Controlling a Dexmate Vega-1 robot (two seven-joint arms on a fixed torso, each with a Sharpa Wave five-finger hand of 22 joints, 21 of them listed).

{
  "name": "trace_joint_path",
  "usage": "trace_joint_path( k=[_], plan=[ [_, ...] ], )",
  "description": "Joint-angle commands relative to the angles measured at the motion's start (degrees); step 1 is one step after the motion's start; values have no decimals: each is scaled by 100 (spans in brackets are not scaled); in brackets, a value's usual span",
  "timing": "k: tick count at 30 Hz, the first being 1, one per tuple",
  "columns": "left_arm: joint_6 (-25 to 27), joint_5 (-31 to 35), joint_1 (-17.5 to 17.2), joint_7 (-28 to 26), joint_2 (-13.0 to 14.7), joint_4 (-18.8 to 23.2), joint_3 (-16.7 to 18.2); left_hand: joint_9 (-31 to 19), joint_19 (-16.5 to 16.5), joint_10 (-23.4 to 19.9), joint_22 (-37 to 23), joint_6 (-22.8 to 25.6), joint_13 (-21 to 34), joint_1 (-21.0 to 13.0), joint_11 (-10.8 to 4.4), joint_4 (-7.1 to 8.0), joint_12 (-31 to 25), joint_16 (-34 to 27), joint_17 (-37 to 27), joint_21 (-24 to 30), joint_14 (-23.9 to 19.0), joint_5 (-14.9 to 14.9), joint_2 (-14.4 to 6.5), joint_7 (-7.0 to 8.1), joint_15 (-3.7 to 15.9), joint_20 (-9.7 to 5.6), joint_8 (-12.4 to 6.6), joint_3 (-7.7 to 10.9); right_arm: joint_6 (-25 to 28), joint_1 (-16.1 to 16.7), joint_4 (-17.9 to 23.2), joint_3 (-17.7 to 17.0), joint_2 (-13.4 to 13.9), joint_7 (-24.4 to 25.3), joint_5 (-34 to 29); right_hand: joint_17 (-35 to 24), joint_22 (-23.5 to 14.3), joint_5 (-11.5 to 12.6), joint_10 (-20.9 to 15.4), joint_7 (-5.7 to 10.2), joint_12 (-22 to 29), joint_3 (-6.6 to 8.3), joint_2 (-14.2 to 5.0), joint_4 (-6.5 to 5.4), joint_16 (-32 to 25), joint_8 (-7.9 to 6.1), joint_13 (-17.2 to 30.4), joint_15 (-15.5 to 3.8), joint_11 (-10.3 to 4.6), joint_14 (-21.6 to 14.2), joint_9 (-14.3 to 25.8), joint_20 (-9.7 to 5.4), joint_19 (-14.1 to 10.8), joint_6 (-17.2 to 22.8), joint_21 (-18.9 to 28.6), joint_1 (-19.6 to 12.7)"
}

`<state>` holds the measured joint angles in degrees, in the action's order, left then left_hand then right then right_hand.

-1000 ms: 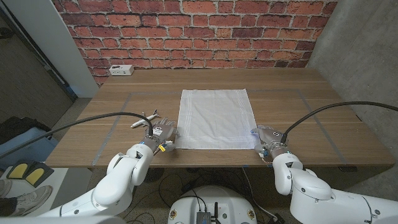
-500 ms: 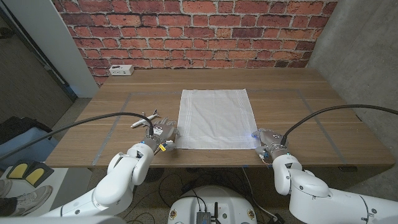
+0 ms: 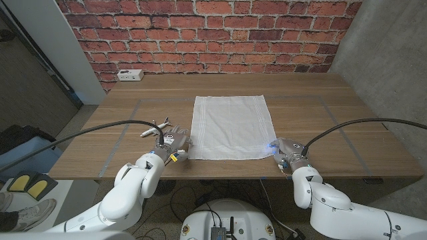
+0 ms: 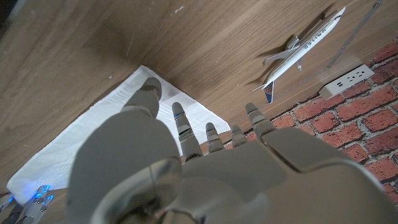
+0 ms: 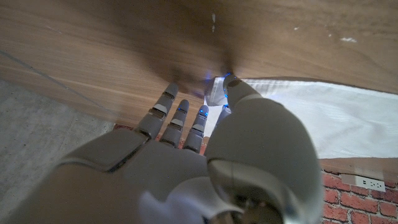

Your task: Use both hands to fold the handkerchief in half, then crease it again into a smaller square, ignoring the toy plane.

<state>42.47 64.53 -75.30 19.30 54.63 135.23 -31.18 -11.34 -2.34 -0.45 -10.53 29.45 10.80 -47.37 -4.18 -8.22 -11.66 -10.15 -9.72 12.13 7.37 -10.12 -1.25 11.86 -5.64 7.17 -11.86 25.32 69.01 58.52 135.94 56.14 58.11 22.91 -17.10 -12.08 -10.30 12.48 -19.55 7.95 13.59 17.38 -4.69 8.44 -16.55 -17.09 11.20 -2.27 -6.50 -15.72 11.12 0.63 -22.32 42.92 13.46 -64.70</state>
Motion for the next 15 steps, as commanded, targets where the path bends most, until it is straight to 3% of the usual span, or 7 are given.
trace_joint_path(
  k=[1,4,7,10,15],
  plan=[
    [24,-26,-8,-26,-58,-34,28,-24,15,10,-23,16,7,0,19,-6,-20,-20,-11,-14,0,14,-78,-24,-19,29,21,-51,-922,584,-545,-483,-269,786,-253,-49,-37,-29,-403,-387,89,-160,-139,-45,-171,-265,11,-671,-83,-339,68,-41,-184,967,65,2],
    [11,-55,8,-26,-62,-47,31,-25,22,16,-23,-3,8,-3,19,-10,-20,-20,-11,-16,0,12,-96,-21,-19,30,33,-85,-1111,693,-668,-591,-377,952,-382,-86,-45,-47,-645,-499,118,-233,-243,-75,-248,-373,11,-746,-224,-440,79,-60,-247,1371,83,-11],
    [-66,-177,46,26,-38,-49,45,-23,21,40,-22,-132,8,-19,2,-27,-13,-19,-12,-15,5,10,-95,14,11,-8,82,-127,-1238,730,-803,-655,-520,1039,-519,-113,-49,-69,-794,-526,137,-282,-282,-84,-314,-398,10,-781,-243,-534,78,-80,-277,1522,93,-15],
    [-178,-365,53,14,5,-14,85,-10,47,100,-20,-271,10,121,-74,-32,1,-11,-17,-26,53,-1,217,29,47,-81,97,-353,-1245,724,-896,-677,-649,1022,-654,-124,-50,-79,-892,-578,152,-306,-293,-76,-337,-405,9,-805,-248,-554,75,-93,-292,1594,98,-32],
    [-190,-436,83,58,53,32,60,-5,83,144,-21,-326,10,196,-66,-5,11,-10,-19,-38,76,-30,311,42,32,-59,107,-444,-1353,762,-992,-761,-753,989,-808,-136,-52,-86,-951,-600,153,-329,-305,-71,-353,-395,8,-815,-245,-555,72,-109,-306,1624,102,-46]
  ],
)
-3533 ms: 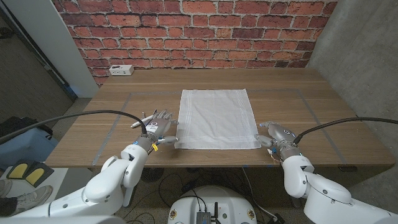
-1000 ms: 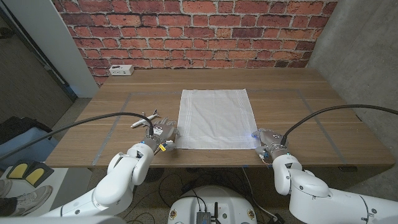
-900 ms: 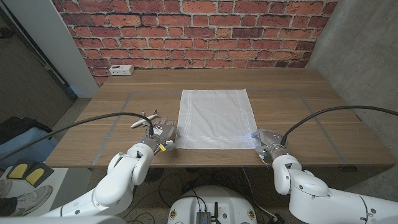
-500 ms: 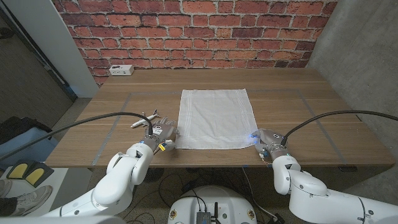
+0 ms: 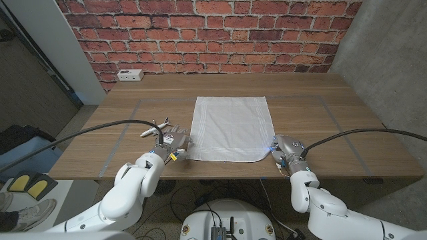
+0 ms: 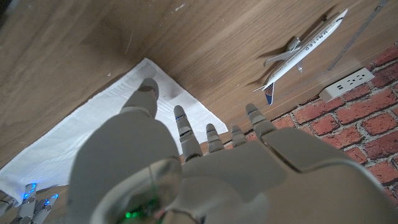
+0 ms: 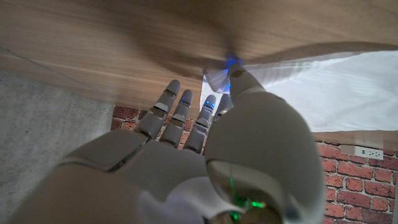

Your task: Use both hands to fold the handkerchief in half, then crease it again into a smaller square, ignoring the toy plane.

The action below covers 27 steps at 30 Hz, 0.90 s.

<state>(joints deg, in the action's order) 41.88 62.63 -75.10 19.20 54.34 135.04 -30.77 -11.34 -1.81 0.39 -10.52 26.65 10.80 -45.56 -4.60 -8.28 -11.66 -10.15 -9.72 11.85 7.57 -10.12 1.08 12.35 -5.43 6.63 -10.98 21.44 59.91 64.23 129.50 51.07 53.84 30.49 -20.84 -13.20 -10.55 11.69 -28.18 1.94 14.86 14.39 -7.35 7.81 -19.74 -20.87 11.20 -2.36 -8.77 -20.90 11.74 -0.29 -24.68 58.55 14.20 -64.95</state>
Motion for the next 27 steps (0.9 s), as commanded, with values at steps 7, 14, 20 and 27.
trace_joint_path(
  k=[7,14,20,27],
  plan=[
    [-87,-18,123,130,101,71,-133,-3,26,51,-23,74,9,2,-47,4,1,-14,-19,-5,63,-60,77,-4,12,-17,-37,-84,-622,335,-450,-444,-476,337,-591,-35,-27,-11,-153,-59,27,-53,-55,-1,-57,-6,7,-814,-2,-52,8,-7,-94,92,36,-42],
    [-191,49,74,-83,95,68,-111,-4,-41,-62,-21,345,6,-223,-54,-66,-45,-44,-17,22,-16,-82,-8,5,27,0,-137,-42,-870,524,-546,-712,-640,540,-644,-42,-27,-10,-218,-103,28,-72,-59,16,-79,10,8,-797,68,-74,6,16,-119,109,44,-74],
    [-131,571,193,128,-60,-84,-313,-5,-70,-102,-20,386,6,-300,-54,-84,-57,-46,-15,32,-40,-78,-39,20,43,0,-145,-25,-1003,619,-600,-843,-723,573,-697,-49,-27,-8,-256,-149,23,-87,-68,23,-98,25,8,-785,111,-90,6,31,-136,118,50,-93],
    [-407,480,235,-54,-183,-272,-326,-5,-121,-202,-19,479,4,-423,-58,-104,-88,-63,-12,46,-126,-65,-92,15,101,8,-164,1,-1196,742,-590,-1001,-750,595,-719,-56,-27,-6,-270,-177,8,-105,-75,24,-111,41,10,-781,116,-93,7,31,-138,122,49,-105]
  ],
)
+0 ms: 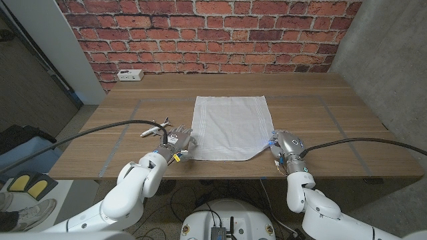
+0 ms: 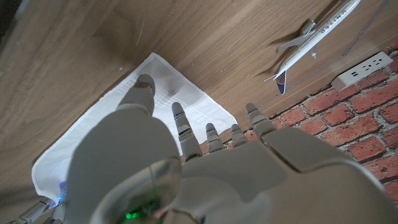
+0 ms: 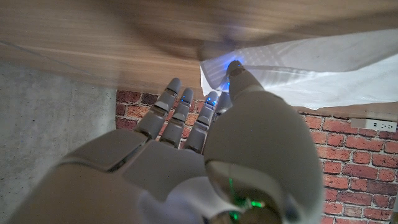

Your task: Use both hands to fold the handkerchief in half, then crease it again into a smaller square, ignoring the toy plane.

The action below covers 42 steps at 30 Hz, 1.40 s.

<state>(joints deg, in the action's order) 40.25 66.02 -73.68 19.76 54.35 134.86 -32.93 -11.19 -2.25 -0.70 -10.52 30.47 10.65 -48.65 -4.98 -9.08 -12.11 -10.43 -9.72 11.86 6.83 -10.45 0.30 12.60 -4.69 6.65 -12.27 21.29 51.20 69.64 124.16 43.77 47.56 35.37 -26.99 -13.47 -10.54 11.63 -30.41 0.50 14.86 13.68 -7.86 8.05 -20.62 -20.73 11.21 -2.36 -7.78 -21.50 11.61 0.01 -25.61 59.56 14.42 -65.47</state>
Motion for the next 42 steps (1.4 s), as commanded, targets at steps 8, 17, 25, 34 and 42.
trace_joint_path(
  k=[8,17,25,34,42],
  plan=[
    [-457,-78,131,-89,-240,-317,-121,-20,-92,-95,-18,128,18,-167,-49,-26,-35,-26,-12,45,-62,-20,-24,-9,66,-27,-31,12,-376,279,-29,-393,-181,97,-183,-36,-29,1,-61,-28,-4,-48,-38,-2,-33,44,10,-786,10,-29,21,-5,-46,18,26,-63],
    [-216,706,234,436,-384,-414,-373,-25,-107,-287,-17,671,17,-263,-59,2,-77,-17,-11,34,-101,10,-46,-166,55,-6,-184,-41,-499,326,-69,-479,-233,108,-260,-44,-29,0,-80,-36,-21,-70,-45,-1,-47,63,12,-790,33,-29,24,-7,-61,24,30,-76],
    [-97,1723,262,890,-698,-728,-524,-26,-178,-467,-19,814,15,-345,-71,21,-103,-31,-8,51,-212,32,-134,-415,115,-8,-164,-53,-596,392,-97,-567,-318,221,-339,-51,-29,-1,-100,-54,-35,-92,-52,-4,-61,75,14,-801,39,-31,26,-11,-69,44,32,-83],
    [-97,1637,63,-149,-965,-1180,-333,-86,-463,-1221,-25,2355,12,-712,-65,-8,-208,-57,8,114,-713,22,-713,-777,407,-78,-547,69,-598,414,-96,-602,-368,246,-487,-55,-30,0,-122,-51,-44,-108,-56,0,-74,84,16,-805,32,-40,28,-20,-100,64,44,-98],
    [44,1063,-237,-1886,-1121,-1413,-109,-290,-727,-1776,-39,2585,29,-990,-84,-37,-287,-91,11,191,-1170,-6,-887,-1181,629,-162,-687,147,-566,464,-91,-661,-416,254,-549,-59,-32,1,-142,-58,-54,-124,-56,4,-85,99,17,-819,62,-44,29,-45,-120,68,51,-112]
  ],
)
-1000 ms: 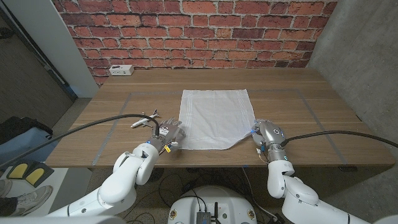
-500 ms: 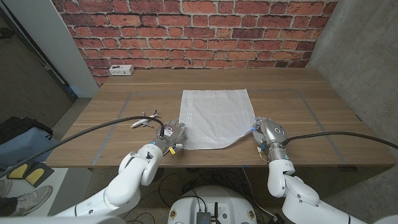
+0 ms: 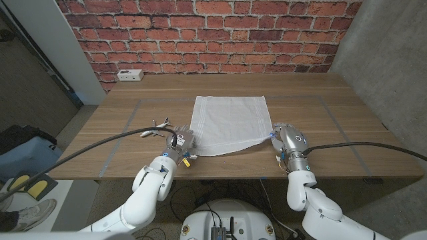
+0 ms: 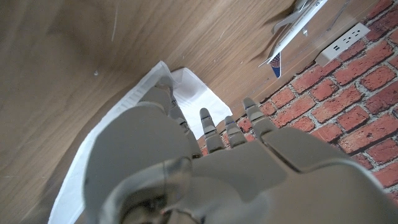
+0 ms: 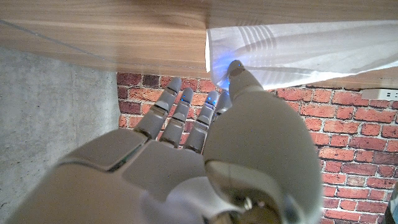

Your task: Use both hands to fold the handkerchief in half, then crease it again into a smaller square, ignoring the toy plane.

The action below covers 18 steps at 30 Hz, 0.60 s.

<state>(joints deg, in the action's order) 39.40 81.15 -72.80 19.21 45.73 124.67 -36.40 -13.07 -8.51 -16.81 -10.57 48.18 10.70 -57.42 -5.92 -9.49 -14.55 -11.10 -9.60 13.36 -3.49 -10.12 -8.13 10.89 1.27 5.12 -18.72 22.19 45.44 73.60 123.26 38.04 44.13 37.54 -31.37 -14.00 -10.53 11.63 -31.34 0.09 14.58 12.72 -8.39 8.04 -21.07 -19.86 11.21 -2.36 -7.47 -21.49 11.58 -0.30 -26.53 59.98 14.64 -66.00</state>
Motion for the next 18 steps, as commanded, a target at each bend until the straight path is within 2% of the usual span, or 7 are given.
trace_joint_path(
  k=[1,4,6,7,9,12,18],
  plan=[
    [118,-561,-344,-1945,-257,-377,267,-161,-100,-172,-40,743,33,-152,26,22,-31,-17,-4,40,-159,-43,-120,-1057,31,-8,-48,88,13,73,-5,-95,-84,44,-117,-6,-33,1,-50,-21,-30,-30,-1,10,-44,14,17,-821,45,-50,33,-10,-33,31,31,-66],
    [191,-669,-347,-2003,-258,-316,278,-388,-117,-135,-57,490,73,-168,44,138,17,14,-27,53,-125,-18,-290,-1140,-34,-37,-97,140,-24,91,-18,-124,-99,67,-115,-9,-33,2,-57,-23,-36,-38,-5,9,-48,22,18,-821,7,-47,34,-12,-38,33,33,-72],
    [216,-777,-330,-1930,-237,-247,293,-826,-79,97,-84,36,132,-64,120,452,144,11,-102,59,-13,-42,-414,-1218,-164,-39,-248,257,-34,101,-28,-141,-117,85,-117,-9,-33,2,-64,-22,-39,-43,-6,9,-50,29,19,-819,16,-46,35,-13,-39,29,33,-75],
    [214,-855,-334,-1938,-226,-209,311,-1161,-34,221,-100,-236,176,3,220,732,193,-2,-155,62,64,-105,-434,-1262,-244,-17,-393,458,-39,105,-35,-150,-126,92,-116,-10,-33,2,-62,-19,-41,-43,-7,9,-50,30,19,-819,20,-45,35,-14,-40,27,34,-76],
    [186,-1069,-375,-2079,-208,-128,378,-1795,26,445,-119,-888,261,96,274,1104,243,-18,-207,80,146,-205,-398,-1297,-349,19,-656,790,-56,124,-46,-178,-149,111,-95,-11,-34,2,-65,-19,-44,-46,-11,6,-51,37,19,-819,32,-41,35,-12,-41,20,34,-77],
    [60,-1485,-471,-2373,-140,35,535,-2266,58,539,-131,-1302,327,178,307,1353,237,-32,-244,100,199,-270,-408,-1301,-376,24,-896,982,-81,155,-59,-208,-176,153,-84,-11,-34,4,-63,-19,-49,-47,-13,11,-53,42,20,-821,47,-42,36,-9,-44,18,35,-88],
    [-36,-1789,-533,-2644,40,272,634,-2722,71,557,-147,-1610,403,250,325,1568,198,-57,-283,133,225,-335,-413,-1337,-383,26,-1170,1153,-192,245,-99,-296,-239,286,-15,-15,-34,5,-55,-15,-65,-50,-27,12,-56,52,21,-828,5,-34,39,-18,-37,24,32,-104]
  ],
)
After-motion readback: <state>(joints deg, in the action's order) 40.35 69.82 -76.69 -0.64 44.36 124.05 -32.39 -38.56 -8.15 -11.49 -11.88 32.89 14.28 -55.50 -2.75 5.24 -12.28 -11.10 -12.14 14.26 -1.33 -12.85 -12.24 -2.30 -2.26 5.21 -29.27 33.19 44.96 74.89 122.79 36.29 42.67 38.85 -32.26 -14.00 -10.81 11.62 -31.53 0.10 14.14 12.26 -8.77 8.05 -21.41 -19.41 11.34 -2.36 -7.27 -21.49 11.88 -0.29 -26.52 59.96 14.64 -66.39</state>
